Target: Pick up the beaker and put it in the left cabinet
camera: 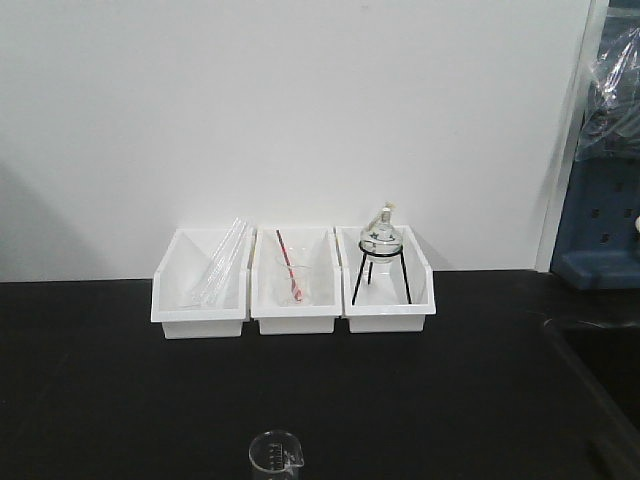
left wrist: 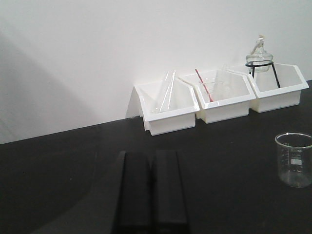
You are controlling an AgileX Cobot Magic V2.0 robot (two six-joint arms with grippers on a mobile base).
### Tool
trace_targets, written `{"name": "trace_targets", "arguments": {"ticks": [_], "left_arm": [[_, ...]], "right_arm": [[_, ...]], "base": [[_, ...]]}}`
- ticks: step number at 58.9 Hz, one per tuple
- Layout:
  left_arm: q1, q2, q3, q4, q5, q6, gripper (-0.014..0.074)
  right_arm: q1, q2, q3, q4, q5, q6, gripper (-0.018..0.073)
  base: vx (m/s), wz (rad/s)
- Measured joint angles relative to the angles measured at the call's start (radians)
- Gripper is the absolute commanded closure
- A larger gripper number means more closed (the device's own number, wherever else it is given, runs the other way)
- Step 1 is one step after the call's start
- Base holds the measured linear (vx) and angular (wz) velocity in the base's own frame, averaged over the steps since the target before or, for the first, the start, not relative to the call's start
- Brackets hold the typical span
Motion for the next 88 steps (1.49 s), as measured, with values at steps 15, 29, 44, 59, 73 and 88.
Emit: {"name": "trace_targets", "arguments": {"ticks": [15,29,44,59,73,88], "left_arm": [[0.0,0.0,0.0,0.0,0.0,0.0,0.0595],[0.0,0.0,0.0,0.0,0.0,0.0,0.0595],[0.0,0.0,0.0,0.0,0.0,0.0,0.0595],[0.0,0.0,0.0,0.0,0.0,0.0,0.0595],[0.0,0.0,0.0,0.0,0.0,0.0,0.0595],[0.0,0.0,0.0,0.0,0.0,0.0,0.0595]], "right_arm": [[0.202,0.268,-0.151,-0.216,-0.036,0.077,0.0083],[0.289,0.55,-0.201,-0.224,-0.214,0.086,0.0022],[0.293,0.788,-0.205,-0.228,-0.442,0.122,0.0004],[0.293,0.933,-0.225,-0.24,-0.593,0.148,0.0004],[0.3,1.04,-0.334,-0.299,-0.612,0.152,0.0004],[0.301,1.134,-0.455,-0.36,-0.605,0.199,0.0004]], "base": [[0.0,0.0],[0.0,0.0],[0.0,0.0],[0.0,0.0],[0.0,0.0],[0.0,0.0]]}}
